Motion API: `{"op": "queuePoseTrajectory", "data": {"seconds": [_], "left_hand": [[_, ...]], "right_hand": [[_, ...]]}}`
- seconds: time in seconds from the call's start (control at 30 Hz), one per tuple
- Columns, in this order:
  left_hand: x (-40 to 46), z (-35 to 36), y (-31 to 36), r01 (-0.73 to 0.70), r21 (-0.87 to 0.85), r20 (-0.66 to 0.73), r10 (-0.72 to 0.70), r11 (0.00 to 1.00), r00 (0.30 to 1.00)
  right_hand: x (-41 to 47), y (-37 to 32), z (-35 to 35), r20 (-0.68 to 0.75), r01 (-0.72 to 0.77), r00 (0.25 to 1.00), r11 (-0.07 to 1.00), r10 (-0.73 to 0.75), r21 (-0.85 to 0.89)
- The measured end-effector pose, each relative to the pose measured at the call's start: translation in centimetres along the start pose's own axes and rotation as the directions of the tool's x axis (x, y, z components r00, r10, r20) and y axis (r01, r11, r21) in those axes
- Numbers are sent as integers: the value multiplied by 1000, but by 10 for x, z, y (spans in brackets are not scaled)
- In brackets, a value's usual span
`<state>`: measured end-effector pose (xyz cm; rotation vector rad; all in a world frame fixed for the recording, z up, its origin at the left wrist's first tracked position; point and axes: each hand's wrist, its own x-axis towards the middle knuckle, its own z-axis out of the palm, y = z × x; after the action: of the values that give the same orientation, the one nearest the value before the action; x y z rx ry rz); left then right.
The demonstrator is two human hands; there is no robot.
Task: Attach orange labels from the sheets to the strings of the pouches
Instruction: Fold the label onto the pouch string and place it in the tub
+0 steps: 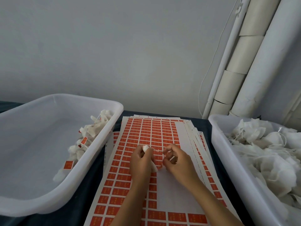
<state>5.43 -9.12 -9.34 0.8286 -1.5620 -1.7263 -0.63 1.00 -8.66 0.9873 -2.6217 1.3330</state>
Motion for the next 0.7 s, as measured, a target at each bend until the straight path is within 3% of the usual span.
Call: {"op": "queuePoseTrajectory", "data": {"seconds": [0.1,0.27,0.43,0.53,0.7], "left_hand": [[0,0,3,-6,-7,16,6,1000,1000],[-4,1,6,27,-13,67,-26,1000,997],[-5,1,16,144,-115,147,-127,983,981],[-8,0,19,139,-187,269,-85,973,959],[-11,-2,19,44,-163,384,22,986,923]], "right_hand": [[-2,0,-7,-153,34,988,997,-23,70],[-3,3,-21,-320,-62,929,932,184,357],[-5,3,-32,-292,-90,896,782,334,617],[-7,5,-33,-260,-79,894,699,365,711],[-11,8,-36,-220,-37,907,591,358,806]]}}
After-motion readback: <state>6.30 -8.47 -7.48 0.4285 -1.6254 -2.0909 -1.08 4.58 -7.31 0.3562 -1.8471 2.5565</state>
